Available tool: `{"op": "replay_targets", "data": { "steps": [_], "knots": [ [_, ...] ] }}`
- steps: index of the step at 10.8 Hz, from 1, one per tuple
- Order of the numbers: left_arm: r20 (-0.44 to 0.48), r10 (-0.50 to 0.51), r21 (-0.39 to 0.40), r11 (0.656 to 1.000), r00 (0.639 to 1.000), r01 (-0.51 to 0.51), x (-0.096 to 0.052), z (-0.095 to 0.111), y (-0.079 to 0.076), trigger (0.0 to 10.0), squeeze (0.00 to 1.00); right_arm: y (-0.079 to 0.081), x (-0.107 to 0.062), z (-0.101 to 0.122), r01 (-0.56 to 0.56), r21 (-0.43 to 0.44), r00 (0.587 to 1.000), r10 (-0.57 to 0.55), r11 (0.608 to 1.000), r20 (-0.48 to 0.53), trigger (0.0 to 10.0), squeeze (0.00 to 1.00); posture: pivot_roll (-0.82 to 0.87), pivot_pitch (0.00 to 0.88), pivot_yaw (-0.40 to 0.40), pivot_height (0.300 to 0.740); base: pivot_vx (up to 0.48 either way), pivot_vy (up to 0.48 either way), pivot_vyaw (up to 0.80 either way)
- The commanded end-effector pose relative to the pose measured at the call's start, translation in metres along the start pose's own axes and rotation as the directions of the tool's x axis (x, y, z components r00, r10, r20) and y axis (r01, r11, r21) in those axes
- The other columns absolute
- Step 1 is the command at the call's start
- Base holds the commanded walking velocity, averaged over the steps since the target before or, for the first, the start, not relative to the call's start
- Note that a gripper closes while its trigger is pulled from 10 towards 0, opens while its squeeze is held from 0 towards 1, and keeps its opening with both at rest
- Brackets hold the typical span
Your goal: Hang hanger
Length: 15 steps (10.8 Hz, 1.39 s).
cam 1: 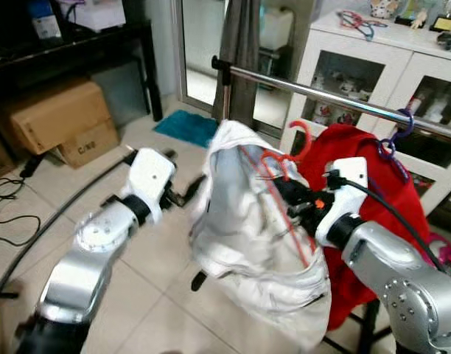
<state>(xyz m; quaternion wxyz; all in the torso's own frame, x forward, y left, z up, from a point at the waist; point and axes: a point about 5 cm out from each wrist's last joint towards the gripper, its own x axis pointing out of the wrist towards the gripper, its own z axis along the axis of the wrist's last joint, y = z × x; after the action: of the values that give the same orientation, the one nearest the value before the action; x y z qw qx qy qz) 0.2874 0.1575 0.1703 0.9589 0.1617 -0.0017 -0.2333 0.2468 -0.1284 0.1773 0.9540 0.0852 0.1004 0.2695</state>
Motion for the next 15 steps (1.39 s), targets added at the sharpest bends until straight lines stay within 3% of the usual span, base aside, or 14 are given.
{"op": "replay_targets", "data": {
  "steps": [1,2,3,4,5,10,12,15],
  "knots": [
    [0.012,0.017,0.009,1.000,1.000,-0.017,0.007,0.000,0.002,10.0,1.00,0.008,-0.004,0.017,-0.062,-0.033,0.995,0.065,0.998,0.077,0.0,0.00,-0.04,0.000,-0.035,0.740,0.000,0.000,0.00],
    [0.025,0.019,0.010,1.000,1.000,-0.019,0.012,0.000,0.004,10.0,0.66,0.011,-0.005,0.018,-0.083,-0.038,0.993,0.086,0.996,0.078,0.0,0.00,-0.04,0.000,-0.035,0.740,0.000,0.000,0.00],
    [0.041,0.021,0.015,1.000,0.999,-0.022,0.017,0.001,0.006,9.9,0.00,0.012,-0.007,0.018,-0.101,-0.043,0.992,0.104,0.994,0.077,0.0,0.00,-0.06,0.000,-0.025,0.740,0.000,0.000,0.00],
    [0.053,0.031,0.012,0.999,0.998,-0.031,0.020,0.000,0.007,3.8,0.00,0.013,-0.008,0.018,-0.109,-0.042,0.990,0.112,0.993,0.081,0.0,0.00,-0.06,0.000,-0.025,0.740,0.000,0.000,0.00],
    [0.083,0.001,-0.014,1.000,0.997,0.001,0.024,-0.001,0.005,0.0,0.00,0.014,-0.010,0.019,-0.128,-0.042,0.988,0.131,0.991,0.084,0.0,0.00,-0.06,0.000,-0.025,0.740,0.000,0.000,0.00],
    [0.179,-0.148,-0.082,0.983,0.973,0.164,0.030,0.004,-0.009,0.0,0.00,0.018,-0.011,0.018,-0.182,-0.053,0.980,0.185,0.982,0.068,0.0,0.00,-0.06,0.000,-0.032,0.740,0.000,0.000,0.00],
    [0.182,-0.162,-0.063,0.982,0.970,0.176,0.031,0.006,-0.013,0.0,0.00,0.019,-0.011,0.017,-0.195,-0.050,0.978,0.198,0.980,0.067,0.0,0.00,-0.06,0.000,-0.026,0.740,0.000,0.000,0.00],
    [0.125,0.037,-0.064,0.998,0.991,-0.029,0.034,0.002,0.002,0.0,0.00,0.024,-0.013,0.015,-0.241,-0.045,0.968,0.243,0.970,0.066,0.0,0.00,-0.06,0.000,-0.030,0.740,0.000,0.000,0.00]
  ]
}}
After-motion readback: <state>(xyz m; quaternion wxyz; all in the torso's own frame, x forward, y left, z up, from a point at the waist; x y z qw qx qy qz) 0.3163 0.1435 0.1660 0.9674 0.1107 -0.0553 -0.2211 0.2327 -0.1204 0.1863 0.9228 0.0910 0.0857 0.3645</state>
